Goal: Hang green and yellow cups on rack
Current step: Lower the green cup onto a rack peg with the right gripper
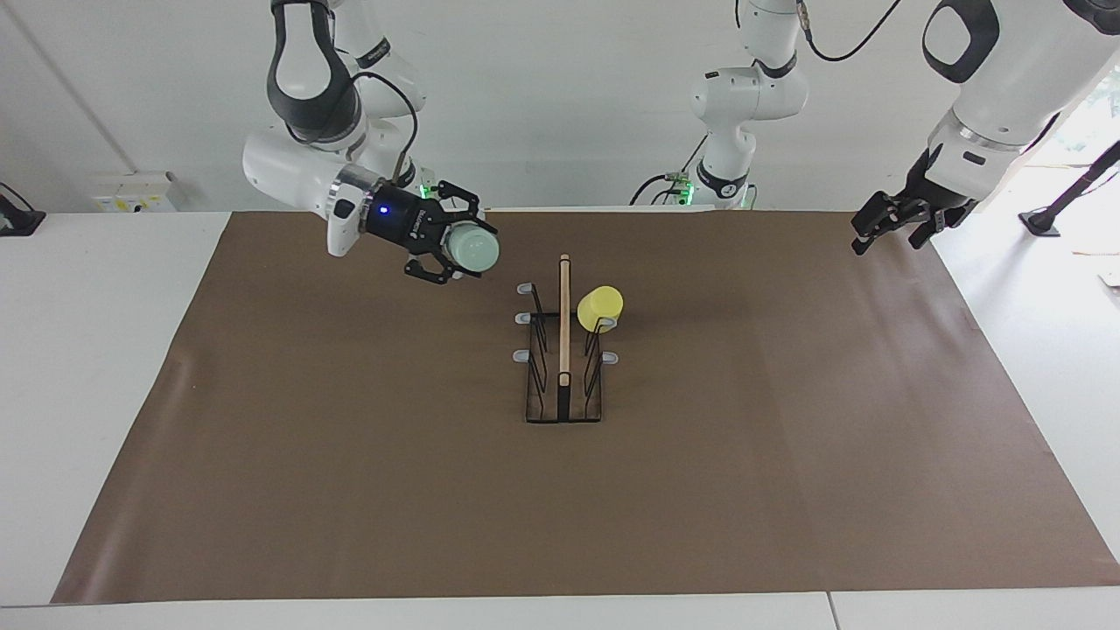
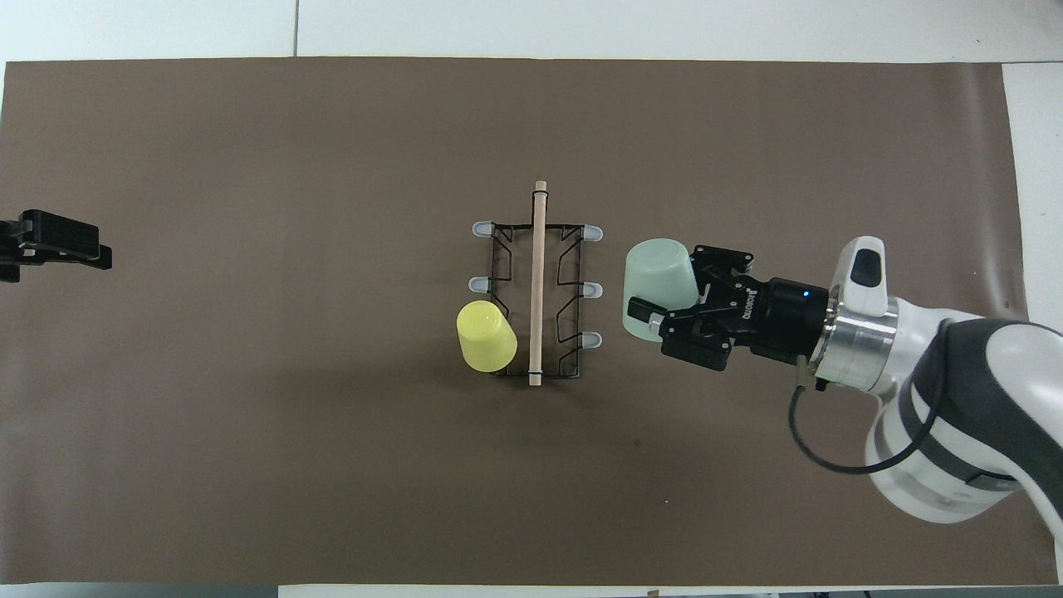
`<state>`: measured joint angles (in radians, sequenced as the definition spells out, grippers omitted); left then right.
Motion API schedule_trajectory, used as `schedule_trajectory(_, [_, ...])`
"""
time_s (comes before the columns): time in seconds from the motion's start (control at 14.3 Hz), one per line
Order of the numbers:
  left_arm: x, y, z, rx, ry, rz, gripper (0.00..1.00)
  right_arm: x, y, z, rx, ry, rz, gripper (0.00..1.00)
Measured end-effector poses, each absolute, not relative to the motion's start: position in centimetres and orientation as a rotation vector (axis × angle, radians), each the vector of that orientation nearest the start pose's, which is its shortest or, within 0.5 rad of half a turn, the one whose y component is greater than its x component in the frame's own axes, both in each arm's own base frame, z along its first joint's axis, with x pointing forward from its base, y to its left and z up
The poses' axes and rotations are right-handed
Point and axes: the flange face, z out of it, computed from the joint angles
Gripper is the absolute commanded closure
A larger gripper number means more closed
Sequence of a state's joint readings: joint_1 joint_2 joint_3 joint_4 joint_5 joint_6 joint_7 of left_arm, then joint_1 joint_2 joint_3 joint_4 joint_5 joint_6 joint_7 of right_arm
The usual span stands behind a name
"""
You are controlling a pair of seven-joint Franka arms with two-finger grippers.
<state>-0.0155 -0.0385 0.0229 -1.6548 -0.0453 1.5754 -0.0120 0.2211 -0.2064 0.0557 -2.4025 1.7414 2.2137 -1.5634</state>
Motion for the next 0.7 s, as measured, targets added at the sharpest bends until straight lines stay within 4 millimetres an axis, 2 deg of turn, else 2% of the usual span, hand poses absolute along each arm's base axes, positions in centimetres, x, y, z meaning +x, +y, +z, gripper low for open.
schedule_trajectory(0.14, [53.8, 0.3, 60.4, -3.187, -0.003, 0.113, 0.00, 43.9, 19.1, 40.2, -1.839, -0.599, -0.953, 1.00])
schedule_trajectory(0.28, [53.6, 0.3, 60.2, -3.186, 0.011, 0.136, 0.00, 42.7, 20.1, 38.6, -1.857, -0.630, -0.988, 1.00])
schedule_trajectory(0.7, [53.6, 0.3, 60.2, -3.171, 0.018, 0.138, 0.00, 43.0, 19.8, 36.4, -1.874, -0.630, -1.017, 1.00])
